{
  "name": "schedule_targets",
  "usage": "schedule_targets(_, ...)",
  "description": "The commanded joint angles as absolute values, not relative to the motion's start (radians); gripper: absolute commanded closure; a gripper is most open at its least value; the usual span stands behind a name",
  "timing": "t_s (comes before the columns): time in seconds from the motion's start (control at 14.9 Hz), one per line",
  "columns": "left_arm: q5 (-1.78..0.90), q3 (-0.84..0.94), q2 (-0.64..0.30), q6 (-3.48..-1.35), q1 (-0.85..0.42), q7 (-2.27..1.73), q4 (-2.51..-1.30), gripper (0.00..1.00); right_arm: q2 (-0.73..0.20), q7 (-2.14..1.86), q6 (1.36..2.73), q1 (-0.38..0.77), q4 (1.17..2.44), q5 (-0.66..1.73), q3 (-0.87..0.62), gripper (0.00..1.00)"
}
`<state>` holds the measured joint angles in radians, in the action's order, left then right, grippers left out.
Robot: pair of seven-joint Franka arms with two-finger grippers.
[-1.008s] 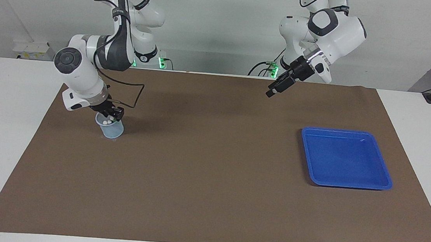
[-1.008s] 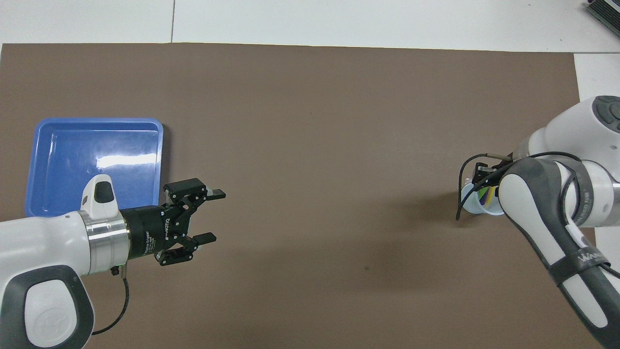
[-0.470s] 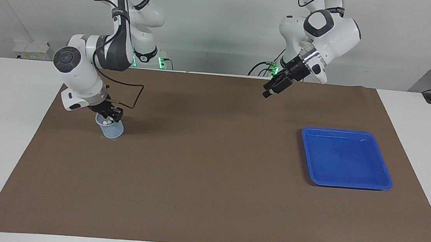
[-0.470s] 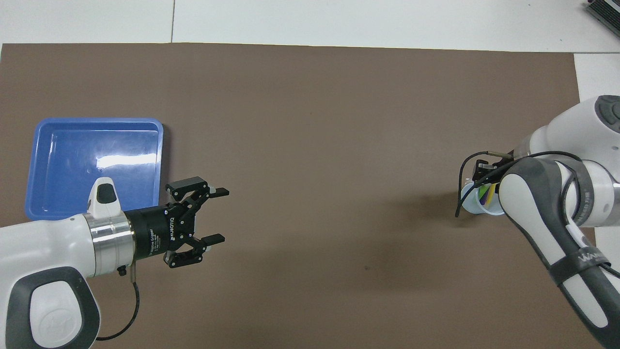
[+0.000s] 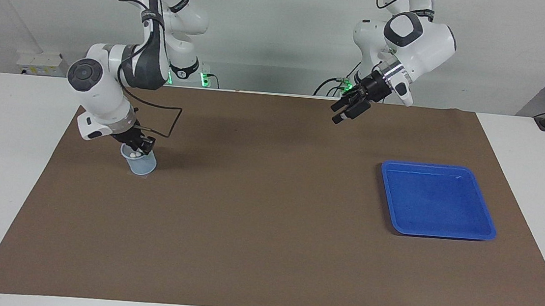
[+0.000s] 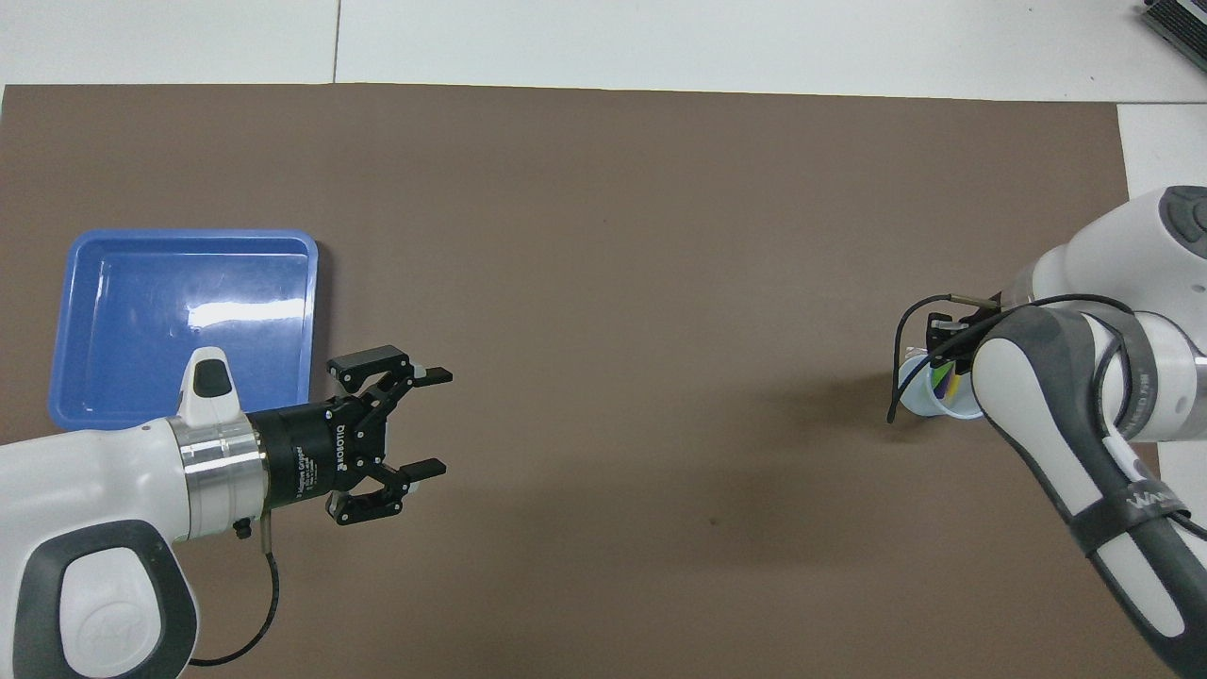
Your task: Right arm passes pens to left for tray arrangement
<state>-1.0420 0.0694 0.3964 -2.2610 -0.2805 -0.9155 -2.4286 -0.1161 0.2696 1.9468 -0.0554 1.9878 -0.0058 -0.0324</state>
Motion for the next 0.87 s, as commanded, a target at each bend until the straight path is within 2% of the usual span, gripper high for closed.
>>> schedule_targets(0.0, -1.055, 0.058, 0.416, -2.205, -0.290, -0.898, -2.418, 0.02, -0.104, 0.262, 1.944, -0.072, 1.999, -0.002, -0.040, 0.93)
schedule_targets(0.07, -1.055, 0.058, 0.416, -2.200, -0.290, -0.844, -2.418, 0.02, -0.104, 0.258, 1.933, -0.071, 1.997, -0.003, -0.040, 1.00)
schedule_targets(0.4, -1.055, 0.058, 0.419, -2.175, -0.290, -0.691, -2.422, 0.00, -0.088, 0.170, 1.789, -0.072, 1.919, -0.009, -0.040, 1.00)
schedule_targets(0.81, -1.057, 0.057, 0.417, -2.194, -0.273, -0.824, -2.421, 0.00, -0.018, 0.055, 1.614, -0.067, 1.786, -0.009, -0.048, 1.00)
